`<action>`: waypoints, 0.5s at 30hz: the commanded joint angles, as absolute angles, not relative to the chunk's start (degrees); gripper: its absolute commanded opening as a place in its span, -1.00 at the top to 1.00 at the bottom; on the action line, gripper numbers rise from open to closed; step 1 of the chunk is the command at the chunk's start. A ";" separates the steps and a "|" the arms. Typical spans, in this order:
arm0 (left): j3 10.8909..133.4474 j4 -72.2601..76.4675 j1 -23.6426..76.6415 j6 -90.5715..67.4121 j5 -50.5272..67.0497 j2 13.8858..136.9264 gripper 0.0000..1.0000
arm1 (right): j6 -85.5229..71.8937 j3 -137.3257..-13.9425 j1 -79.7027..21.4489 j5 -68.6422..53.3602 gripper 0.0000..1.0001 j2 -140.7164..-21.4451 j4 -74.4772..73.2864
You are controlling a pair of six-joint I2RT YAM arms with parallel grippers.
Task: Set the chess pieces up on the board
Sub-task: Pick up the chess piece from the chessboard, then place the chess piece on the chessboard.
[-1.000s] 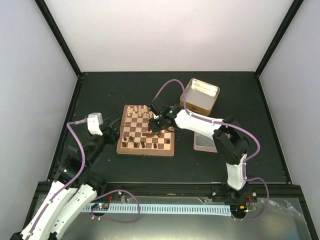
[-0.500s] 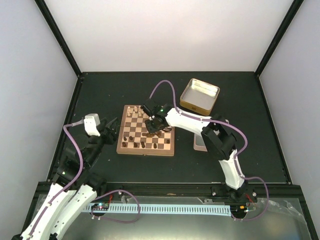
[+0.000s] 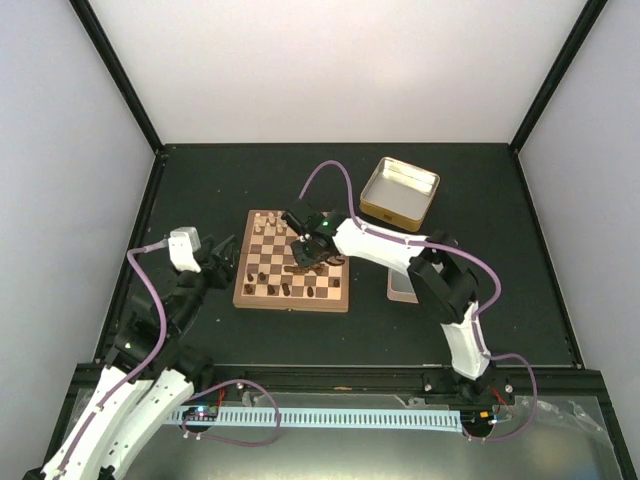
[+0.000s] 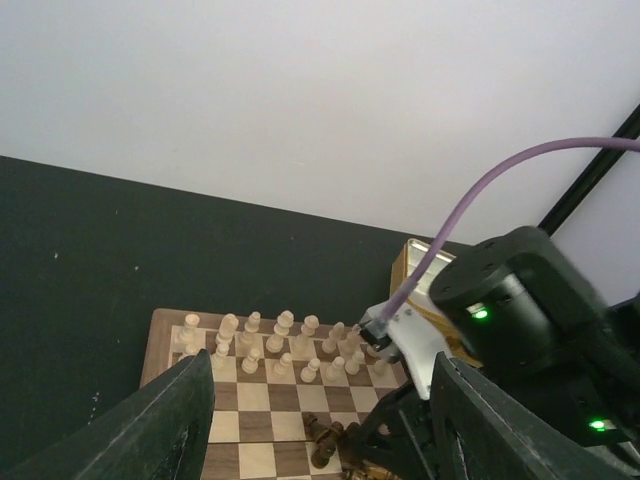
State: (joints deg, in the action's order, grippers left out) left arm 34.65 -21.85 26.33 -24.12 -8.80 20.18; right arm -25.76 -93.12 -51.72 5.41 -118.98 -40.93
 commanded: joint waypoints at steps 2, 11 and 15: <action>33.96 -22.88 26.17 -25.45 -8.27 20.48 -0.23 | -25.86 -90.59 -51.95 5.24 0.86 -111.18 -37.63; 33.62 -25.12 26.19 -26.80 -7.75 20.17 -0.26 | -27.07 -86.41 -52.07 2.99 0.86 -103.54 -37.11; 33.53 -25.44 26.19 -26.71 -7.48 20.31 -0.27 | -28.39 -81.34 -52.77 4.10 0.84 -98.98 -37.37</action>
